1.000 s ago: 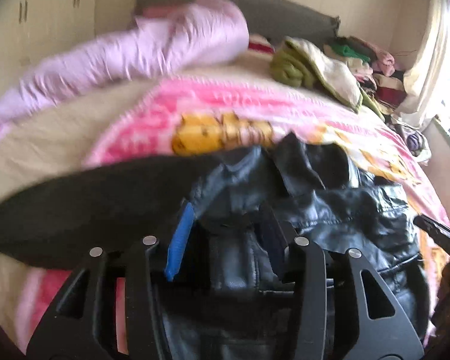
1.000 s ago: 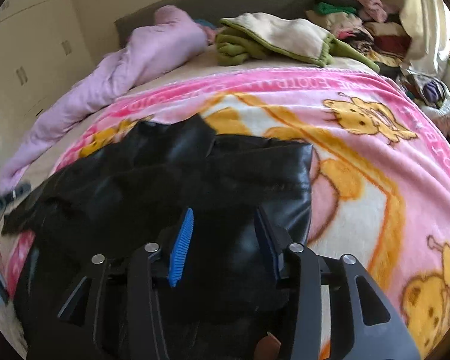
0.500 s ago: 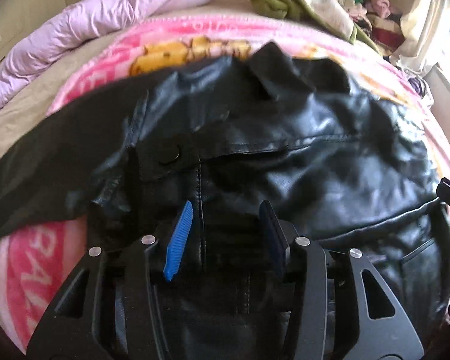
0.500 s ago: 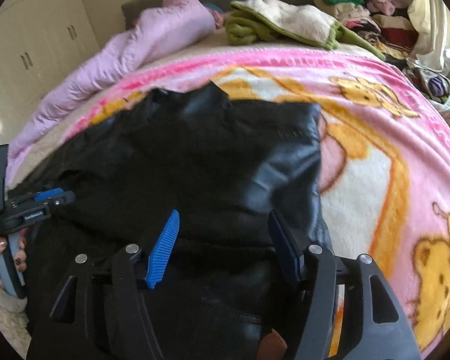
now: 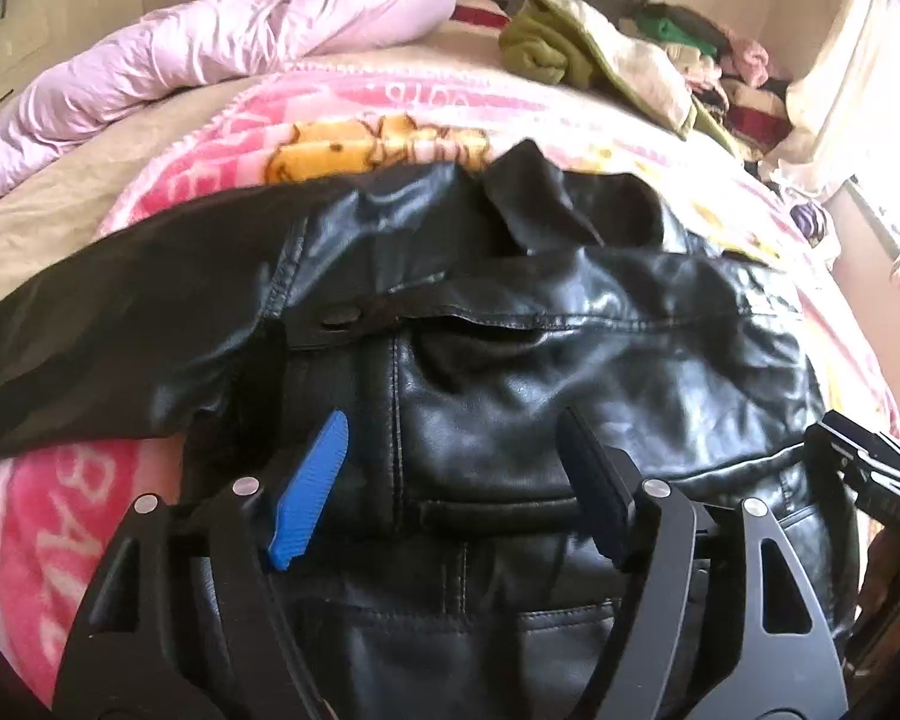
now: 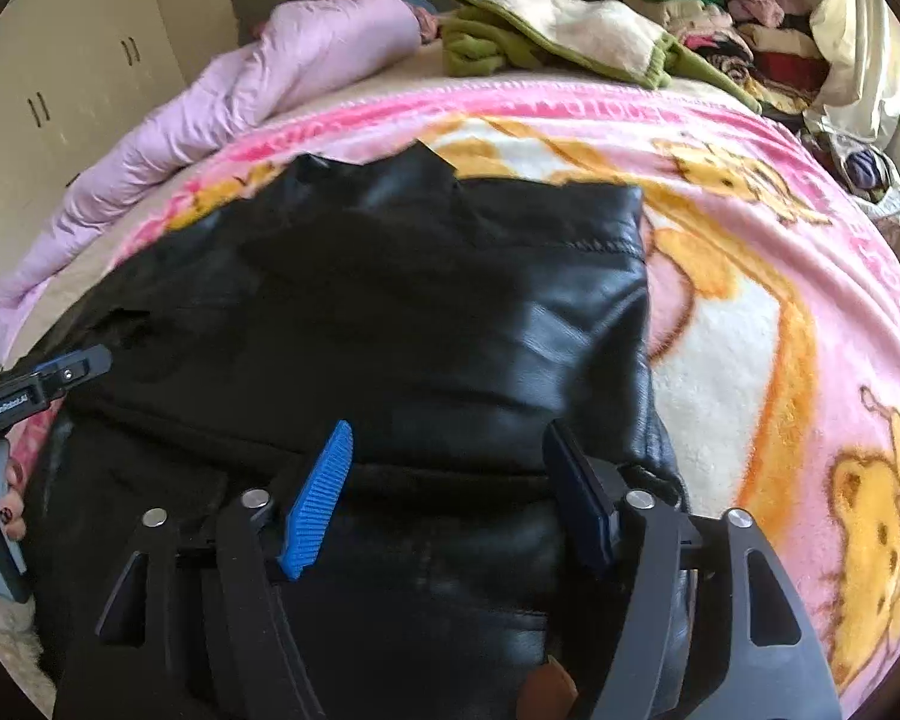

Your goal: Fold large clothes

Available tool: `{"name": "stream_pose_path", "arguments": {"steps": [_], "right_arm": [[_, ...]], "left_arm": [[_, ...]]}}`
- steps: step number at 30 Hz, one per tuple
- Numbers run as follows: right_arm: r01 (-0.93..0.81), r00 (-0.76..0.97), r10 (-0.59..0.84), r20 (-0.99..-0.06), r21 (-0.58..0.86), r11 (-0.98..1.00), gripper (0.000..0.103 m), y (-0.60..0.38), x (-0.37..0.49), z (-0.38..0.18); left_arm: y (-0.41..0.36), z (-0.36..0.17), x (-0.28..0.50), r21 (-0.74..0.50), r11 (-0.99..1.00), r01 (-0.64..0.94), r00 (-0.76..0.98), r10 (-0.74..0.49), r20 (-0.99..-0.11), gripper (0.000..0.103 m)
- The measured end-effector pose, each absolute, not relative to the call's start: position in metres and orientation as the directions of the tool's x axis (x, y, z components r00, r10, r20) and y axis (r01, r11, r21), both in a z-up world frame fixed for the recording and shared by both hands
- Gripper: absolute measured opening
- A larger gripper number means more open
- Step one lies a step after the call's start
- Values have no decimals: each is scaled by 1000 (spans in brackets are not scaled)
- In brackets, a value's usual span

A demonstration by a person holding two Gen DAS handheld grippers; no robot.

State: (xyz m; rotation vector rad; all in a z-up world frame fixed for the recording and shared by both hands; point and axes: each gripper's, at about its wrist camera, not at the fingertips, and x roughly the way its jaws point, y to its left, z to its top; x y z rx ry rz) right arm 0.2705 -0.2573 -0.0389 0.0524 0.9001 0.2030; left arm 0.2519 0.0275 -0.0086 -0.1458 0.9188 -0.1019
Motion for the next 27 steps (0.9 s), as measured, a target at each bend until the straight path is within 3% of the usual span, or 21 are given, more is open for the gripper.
{"name": "stream_pose_path", "arguments": {"steps": [2,5,27], "right_arm": [[-161,616,202,-761,130,978,90,-252,267,-34],[-176,636,210,-743,125,976,93,-240,264,-25],[-395,650,361,-669,109,912,96,-92,267,24]], "left_arm": [[32,-3,248,-188,982,20,619,-160,-769,83],[44,4,244,-233,972,4,640,-181,-747,93],[205,7,195,-276,882,-382,668,57,-742,94]]}}
